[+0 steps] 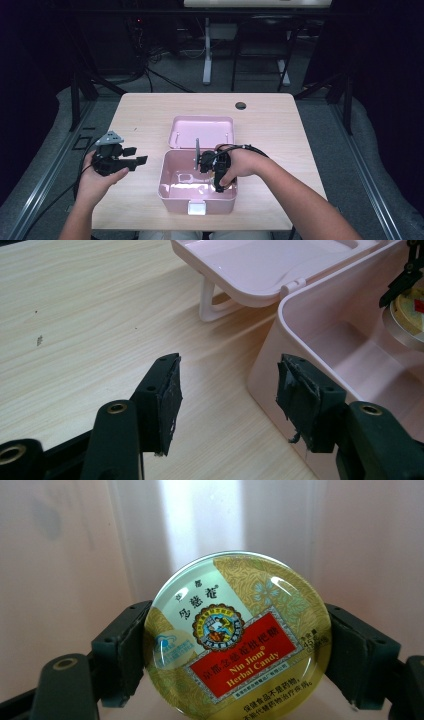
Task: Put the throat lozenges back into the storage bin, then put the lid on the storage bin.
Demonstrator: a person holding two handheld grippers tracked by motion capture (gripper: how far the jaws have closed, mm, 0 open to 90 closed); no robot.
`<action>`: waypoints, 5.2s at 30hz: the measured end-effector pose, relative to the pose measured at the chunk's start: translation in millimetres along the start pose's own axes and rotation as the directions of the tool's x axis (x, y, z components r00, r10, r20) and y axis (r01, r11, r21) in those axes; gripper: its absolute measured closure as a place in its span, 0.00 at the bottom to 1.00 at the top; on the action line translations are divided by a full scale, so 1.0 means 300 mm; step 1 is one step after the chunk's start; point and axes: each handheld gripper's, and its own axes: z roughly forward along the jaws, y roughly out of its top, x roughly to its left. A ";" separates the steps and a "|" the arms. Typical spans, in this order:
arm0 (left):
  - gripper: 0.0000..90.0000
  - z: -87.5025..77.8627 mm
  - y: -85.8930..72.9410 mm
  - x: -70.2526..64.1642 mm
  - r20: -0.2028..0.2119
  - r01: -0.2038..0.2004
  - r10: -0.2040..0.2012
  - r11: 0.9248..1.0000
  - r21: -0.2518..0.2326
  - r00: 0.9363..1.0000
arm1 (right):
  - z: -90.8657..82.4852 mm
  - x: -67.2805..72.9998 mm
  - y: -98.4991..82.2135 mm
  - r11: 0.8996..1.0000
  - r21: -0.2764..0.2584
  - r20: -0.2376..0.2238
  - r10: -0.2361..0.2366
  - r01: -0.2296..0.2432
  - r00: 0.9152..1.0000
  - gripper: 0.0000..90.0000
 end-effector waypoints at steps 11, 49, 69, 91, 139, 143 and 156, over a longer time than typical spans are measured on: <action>0.48 0.003 0.000 0.000 0.002 -0.002 0.002 1.000 0.009 1.000 | 0.034 0.005 -0.008 0.999 0.004 -0.003 -0.034 0.034 0.999 0.22; 0.48 0.005 -0.004 0.006 -0.003 0.001 -0.001 1.000 0.016 1.000 | 0.080 0.010 -0.004 0.998 0.000 -0.005 -0.071 0.071 0.997 0.22; 0.48 0.010 -0.005 0.004 -0.003 -0.003 0.003 1.000 0.018 1.000 | 0.101 0.000 -0.003 0.999 -0.012 -0.020 -0.051 0.051 0.998 0.22; 0.48 0.017 -0.004 -0.005 0.003 -0.006 0.006 0.999 0.045 1.000 | 0.035 0.004 -0.010 0.999 -0.049 -0.004 -0.022 0.022 1.000 0.20; 0.51 0.052 0.015 -0.136 0.078 -0.190 0.186 0.980 0.054 0.980 | -0.192 -0.108 -0.149 0.934 -0.219 0.062 0.303 -0.283 0.951 0.48; 0.52 0.053 0.016 -0.143 0.102 -0.177 0.172 0.983 0.045 0.980 | -0.198 -0.125 -0.166 0.916 -0.237 0.061 0.348 -0.325 0.936 0.53; 0.66 0.052 0.020 -0.158 0.146 -0.150 0.143 0.988 0.037 0.979 | -0.204 -0.160 -0.197 0.865 -0.308 0.052 0.432 -0.397 0.900 0.54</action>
